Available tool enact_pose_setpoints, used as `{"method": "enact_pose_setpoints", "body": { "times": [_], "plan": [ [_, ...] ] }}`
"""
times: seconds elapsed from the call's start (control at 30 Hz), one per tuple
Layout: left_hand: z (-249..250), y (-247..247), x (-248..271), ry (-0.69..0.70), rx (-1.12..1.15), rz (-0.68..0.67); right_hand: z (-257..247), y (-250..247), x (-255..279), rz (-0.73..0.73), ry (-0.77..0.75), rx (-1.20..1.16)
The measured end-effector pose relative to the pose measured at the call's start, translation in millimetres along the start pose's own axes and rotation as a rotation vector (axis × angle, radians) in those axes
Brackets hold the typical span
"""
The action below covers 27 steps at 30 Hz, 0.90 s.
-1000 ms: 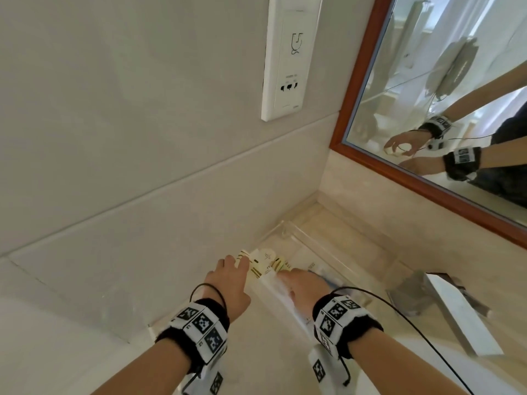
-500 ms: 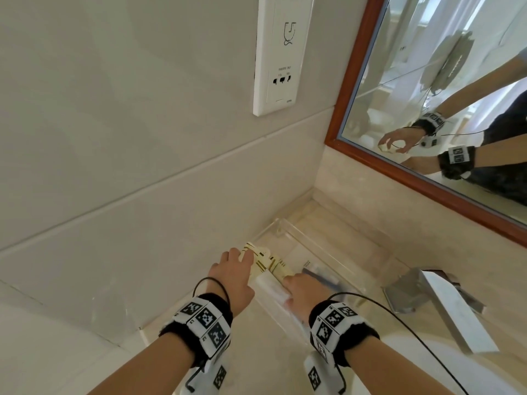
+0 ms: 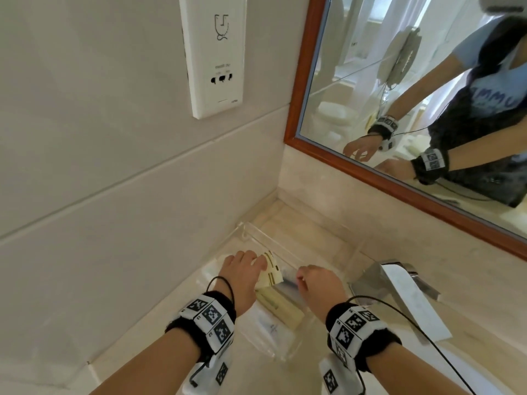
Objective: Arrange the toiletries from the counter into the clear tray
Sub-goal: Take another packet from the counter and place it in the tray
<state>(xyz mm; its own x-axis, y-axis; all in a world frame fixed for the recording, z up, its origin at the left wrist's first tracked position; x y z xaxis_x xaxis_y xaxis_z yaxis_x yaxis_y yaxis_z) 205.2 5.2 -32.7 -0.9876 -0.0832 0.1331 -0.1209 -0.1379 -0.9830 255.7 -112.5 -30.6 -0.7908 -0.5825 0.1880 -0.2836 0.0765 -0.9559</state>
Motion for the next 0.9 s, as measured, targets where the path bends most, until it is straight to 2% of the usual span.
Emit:
{"method": "enact_pose_setpoints", "body": {
  "times": [0.27, 0.37, 0.53, 0.67, 0.9],
  "plan": [
    [2.2, 4.1, -25.4, 0.108, -0.316, -0.053, 7.4, -3.9, 7.9, -0.013, -0.036, -0.009],
    [-4.7, 4.5, -29.4, 0.102, -0.418, -0.105, -0.4, 2.1, 5.1, -0.034, -0.084, -0.026],
    [-9.0, 12.3, -23.5, -0.012, -0.335, -0.090, -19.0, 12.9, -2.9, -0.064, -0.181, -0.066],
    [-14.4, 30.5, -20.3, -0.031, -0.232, -0.165, -35.6, 26.0, -8.2, -0.143, -0.230, -0.014],
    [-24.7, 45.0, -21.4, -0.026, -0.200, -0.262, -43.8, 31.3, -7.9, -0.112, -0.264, -0.037]
  ]
}}
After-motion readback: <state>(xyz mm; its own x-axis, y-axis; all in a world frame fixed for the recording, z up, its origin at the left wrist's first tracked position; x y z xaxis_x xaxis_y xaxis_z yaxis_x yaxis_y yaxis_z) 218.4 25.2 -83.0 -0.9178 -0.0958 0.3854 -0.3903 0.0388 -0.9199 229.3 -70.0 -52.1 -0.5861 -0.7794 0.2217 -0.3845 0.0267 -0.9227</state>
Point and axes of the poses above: each hand's wrist, its own x-axis away from the middle knuckle, its own y-axis out of the palm, z = x × y, the point moved 9 cm from there along -x, towards the middle knuckle, and after that the axes turned 4 degrees about -x, right-handed, at the moved point
